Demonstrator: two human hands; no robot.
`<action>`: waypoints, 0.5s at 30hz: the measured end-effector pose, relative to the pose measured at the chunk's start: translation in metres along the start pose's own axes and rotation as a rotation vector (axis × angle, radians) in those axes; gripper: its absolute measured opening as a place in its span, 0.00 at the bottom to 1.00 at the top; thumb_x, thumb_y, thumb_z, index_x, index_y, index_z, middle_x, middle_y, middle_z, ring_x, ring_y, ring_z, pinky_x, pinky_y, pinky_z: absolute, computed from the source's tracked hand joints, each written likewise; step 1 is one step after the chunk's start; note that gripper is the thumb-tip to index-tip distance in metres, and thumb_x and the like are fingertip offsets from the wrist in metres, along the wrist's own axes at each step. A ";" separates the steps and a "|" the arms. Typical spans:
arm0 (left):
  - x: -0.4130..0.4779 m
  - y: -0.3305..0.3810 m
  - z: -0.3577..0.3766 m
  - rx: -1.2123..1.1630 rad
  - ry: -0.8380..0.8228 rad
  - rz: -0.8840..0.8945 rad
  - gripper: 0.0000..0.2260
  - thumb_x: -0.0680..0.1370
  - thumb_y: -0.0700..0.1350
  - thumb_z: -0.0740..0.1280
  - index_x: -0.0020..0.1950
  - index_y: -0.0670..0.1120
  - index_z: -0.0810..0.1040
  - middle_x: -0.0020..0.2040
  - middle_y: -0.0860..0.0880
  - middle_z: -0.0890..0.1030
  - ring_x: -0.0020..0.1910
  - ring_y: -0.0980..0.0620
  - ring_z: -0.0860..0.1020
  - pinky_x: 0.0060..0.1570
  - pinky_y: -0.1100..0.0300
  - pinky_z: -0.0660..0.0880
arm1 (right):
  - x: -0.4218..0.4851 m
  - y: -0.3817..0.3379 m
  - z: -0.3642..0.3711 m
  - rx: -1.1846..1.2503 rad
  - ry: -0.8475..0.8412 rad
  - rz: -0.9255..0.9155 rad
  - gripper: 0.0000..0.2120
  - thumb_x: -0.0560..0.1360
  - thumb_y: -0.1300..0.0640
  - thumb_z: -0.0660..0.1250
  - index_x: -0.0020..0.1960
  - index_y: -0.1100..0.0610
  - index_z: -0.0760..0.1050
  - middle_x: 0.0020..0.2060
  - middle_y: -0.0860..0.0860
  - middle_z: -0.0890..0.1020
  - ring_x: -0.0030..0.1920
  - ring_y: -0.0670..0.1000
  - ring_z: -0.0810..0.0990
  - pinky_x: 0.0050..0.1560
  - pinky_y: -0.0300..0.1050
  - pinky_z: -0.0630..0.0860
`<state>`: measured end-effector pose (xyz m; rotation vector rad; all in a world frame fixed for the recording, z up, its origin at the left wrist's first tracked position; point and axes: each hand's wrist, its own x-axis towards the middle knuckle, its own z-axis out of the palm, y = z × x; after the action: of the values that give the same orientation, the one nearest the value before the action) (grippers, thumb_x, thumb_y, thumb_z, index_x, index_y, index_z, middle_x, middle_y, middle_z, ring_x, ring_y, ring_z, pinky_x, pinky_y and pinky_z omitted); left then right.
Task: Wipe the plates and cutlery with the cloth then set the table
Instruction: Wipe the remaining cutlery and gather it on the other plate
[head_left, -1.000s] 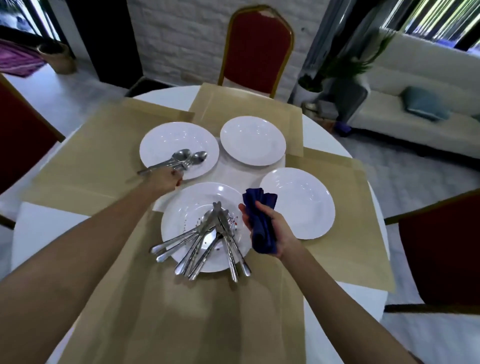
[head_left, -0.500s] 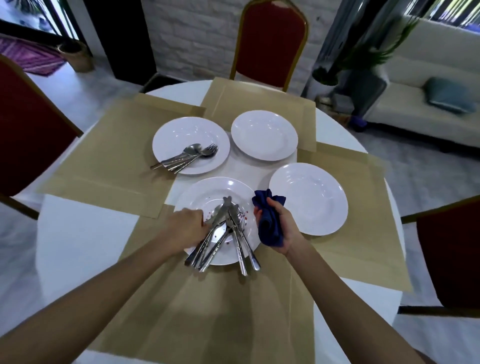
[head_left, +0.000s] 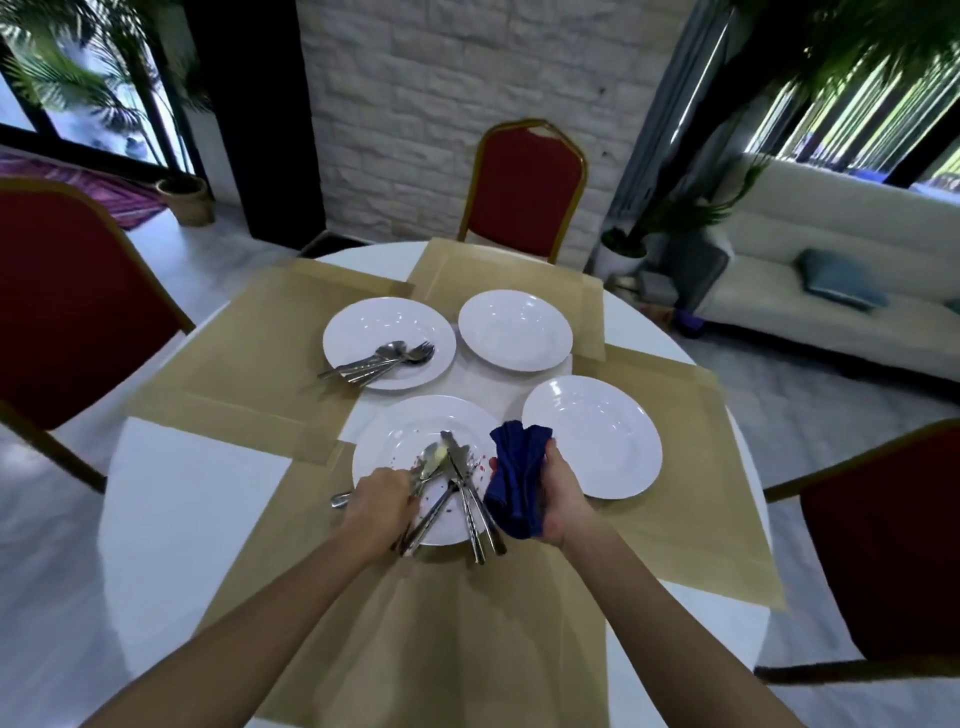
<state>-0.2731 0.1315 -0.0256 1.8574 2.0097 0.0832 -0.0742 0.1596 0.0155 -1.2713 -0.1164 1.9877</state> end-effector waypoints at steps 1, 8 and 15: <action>-0.003 0.000 -0.003 -0.040 0.023 0.007 0.11 0.79 0.47 0.61 0.52 0.41 0.75 0.51 0.41 0.78 0.52 0.41 0.77 0.49 0.52 0.72 | -0.004 0.000 0.000 -0.044 0.020 -0.036 0.25 0.79 0.39 0.58 0.51 0.61 0.79 0.39 0.55 0.81 0.35 0.52 0.78 0.35 0.42 0.78; -0.026 0.028 -0.039 -0.340 0.091 0.058 0.08 0.81 0.51 0.58 0.50 0.47 0.68 0.45 0.45 0.80 0.45 0.43 0.78 0.40 0.54 0.69 | -0.023 -0.002 0.012 -0.958 0.188 -0.824 0.11 0.78 0.50 0.63 0.59 0.43 0.73 0.50 0.50 0.82 0.44 0.50 0.81 0.45 0.48 0.79; -0.048 0.053 -0.058 -0.455 0.332 0.130 0.07 0.80 0.50 0.59 0.46 0.48 0.68 0.32 0.50 0.75 0.33 0.48 0.73 0.32 0.55 0.65 | -0.034 -0.015 0.030 -1.585 0.484 -1.257 0.16 0.76 0.44 0.63 0.63 0.37 0.74 0.50 0.43 0.82 0.51 0.46 0.79 0.42 0.42 0.73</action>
<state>-0.2400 0.1043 0.0558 1.7501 1.8600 0.8609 -0.0831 0.1579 0.0627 -1.7007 -1.9246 0.1775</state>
